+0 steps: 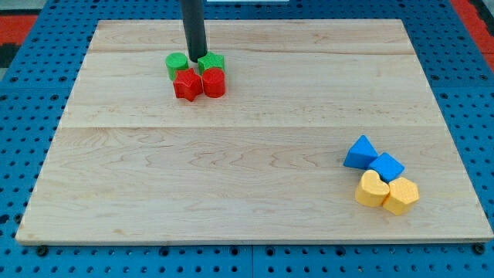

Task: Move the red circle below the green star

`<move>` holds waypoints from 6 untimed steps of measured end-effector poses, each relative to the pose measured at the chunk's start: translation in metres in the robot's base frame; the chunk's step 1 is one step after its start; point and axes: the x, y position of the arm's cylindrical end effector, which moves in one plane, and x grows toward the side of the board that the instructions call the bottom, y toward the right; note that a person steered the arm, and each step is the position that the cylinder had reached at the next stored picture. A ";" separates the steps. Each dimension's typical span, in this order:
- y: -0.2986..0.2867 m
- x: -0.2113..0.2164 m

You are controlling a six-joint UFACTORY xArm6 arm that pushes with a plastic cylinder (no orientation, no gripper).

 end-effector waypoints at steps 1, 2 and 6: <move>0.001 -0.035; 0.008 0.014; 0.058 0.190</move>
